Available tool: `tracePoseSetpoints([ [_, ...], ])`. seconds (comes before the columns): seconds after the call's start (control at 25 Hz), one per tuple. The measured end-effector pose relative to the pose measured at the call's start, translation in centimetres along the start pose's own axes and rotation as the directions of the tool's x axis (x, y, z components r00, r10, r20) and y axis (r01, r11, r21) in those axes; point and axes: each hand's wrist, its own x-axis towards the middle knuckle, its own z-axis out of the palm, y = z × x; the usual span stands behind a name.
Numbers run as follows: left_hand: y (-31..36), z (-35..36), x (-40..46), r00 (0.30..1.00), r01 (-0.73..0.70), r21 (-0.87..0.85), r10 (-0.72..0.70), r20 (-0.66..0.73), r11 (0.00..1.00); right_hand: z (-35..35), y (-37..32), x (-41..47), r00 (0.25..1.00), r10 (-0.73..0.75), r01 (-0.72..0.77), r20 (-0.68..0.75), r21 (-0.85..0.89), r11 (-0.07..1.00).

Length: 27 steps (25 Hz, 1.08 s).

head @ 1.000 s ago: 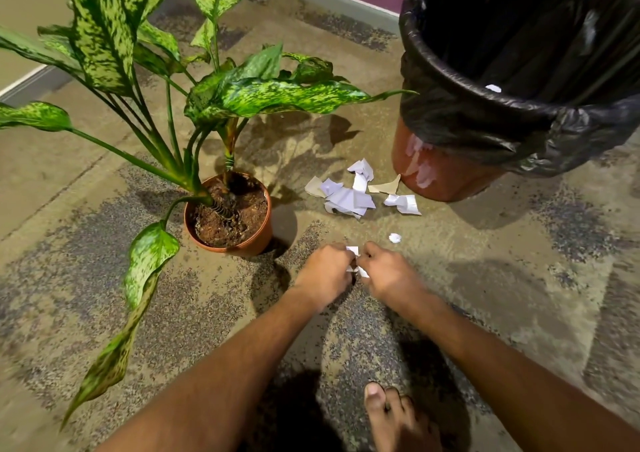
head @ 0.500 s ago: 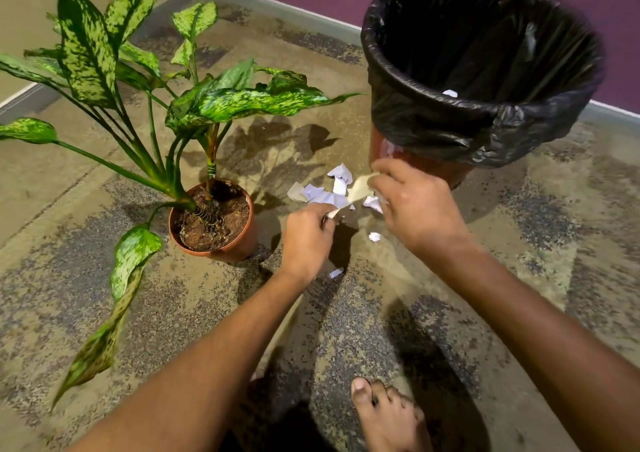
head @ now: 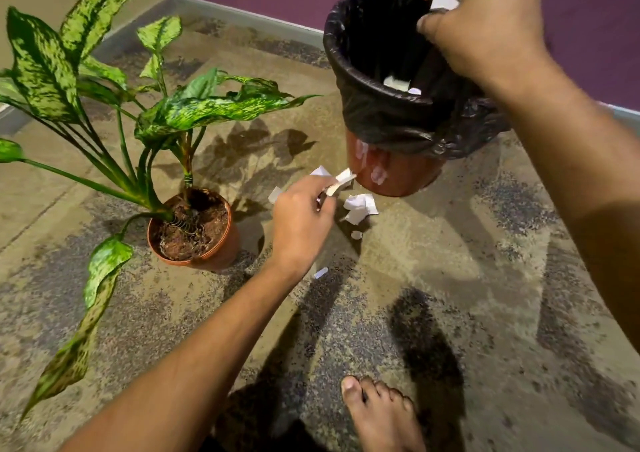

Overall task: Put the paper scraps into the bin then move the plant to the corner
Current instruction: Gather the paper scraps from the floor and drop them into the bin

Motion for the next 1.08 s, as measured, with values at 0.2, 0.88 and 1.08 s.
tracePoseSetpoints([
  [0.2,6.1,-2.1,3.4,0.948,-0.231,-0.107,0.199,-0.25,0.967,1.0,0.2,-0.7,0.997,-0.002,-0.006,0.077,0.101,0.995],
  [0.88,10.1,-2.6,7.0,0.839,-0.543,0.025,0.543,-0.026,0.84,-4.0,-2.1,2.2,0.969,-0.243,0.24,0.047,0.053,0.969],
  [1.08,-0.4,-1.2,-1.9,0.906,-0.247,0.097,0.194,0.377,0.964,-14.6,-3.9,12.3,0.888,-0.431,0.436,-0.161,0.0,0.9],
])
